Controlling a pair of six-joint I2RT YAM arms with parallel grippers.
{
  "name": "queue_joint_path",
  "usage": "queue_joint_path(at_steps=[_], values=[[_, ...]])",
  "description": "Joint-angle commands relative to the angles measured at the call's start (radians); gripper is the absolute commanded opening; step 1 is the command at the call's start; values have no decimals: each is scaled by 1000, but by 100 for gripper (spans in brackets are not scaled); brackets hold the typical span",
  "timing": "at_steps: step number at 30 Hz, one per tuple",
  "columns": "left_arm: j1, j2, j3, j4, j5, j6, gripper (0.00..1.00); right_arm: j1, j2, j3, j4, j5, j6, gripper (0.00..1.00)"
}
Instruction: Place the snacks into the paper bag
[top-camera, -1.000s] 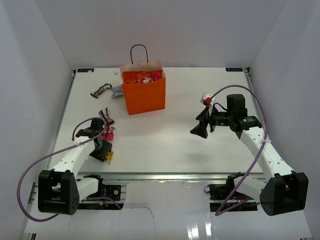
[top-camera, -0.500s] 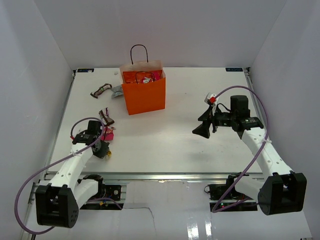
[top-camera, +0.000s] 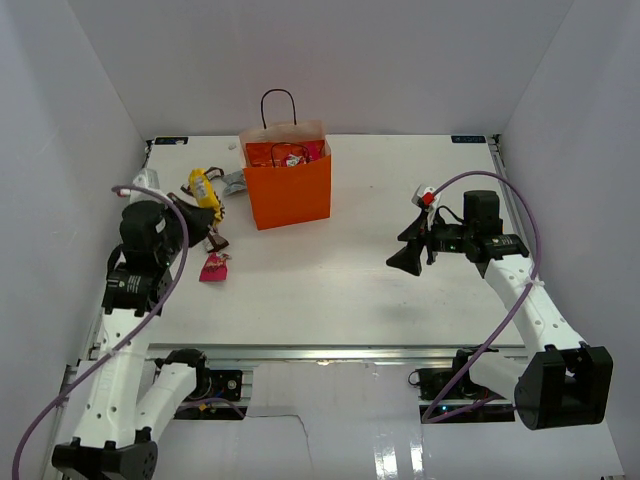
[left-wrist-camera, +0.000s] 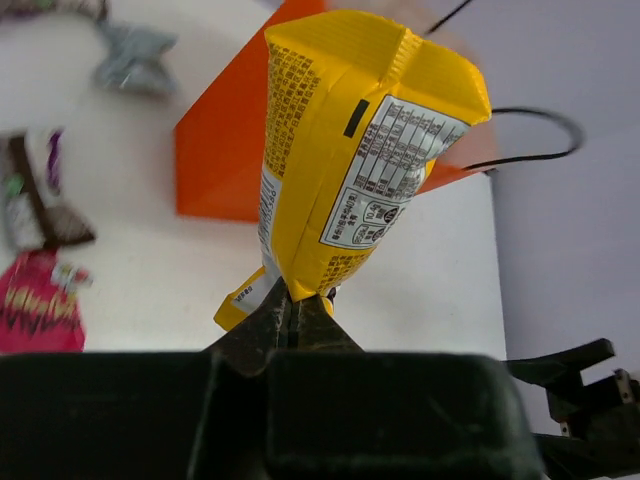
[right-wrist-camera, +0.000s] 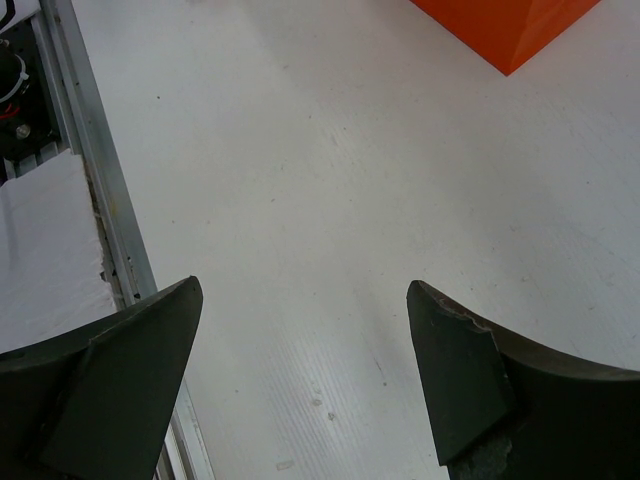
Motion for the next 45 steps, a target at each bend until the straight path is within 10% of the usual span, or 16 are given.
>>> queue_joint_path(at_steps=[1, 18, 35, 45], values=[[2, 113, 143, 227, 194, 224, 0, -6, -3, -19, 25, -30, -4, 88], [-54, 756, 666, 378, 402, 509, 2, -40, -46, -50, 25, -23, -13, 88], [-128, 773, 764, 248, 111, 441, 70, -74, -43, -69, 42, -27, -4, 88], [73, 379, 179, 71, -104, -76, 71, -83, -46, -107, 86, -32, 22, 89]])
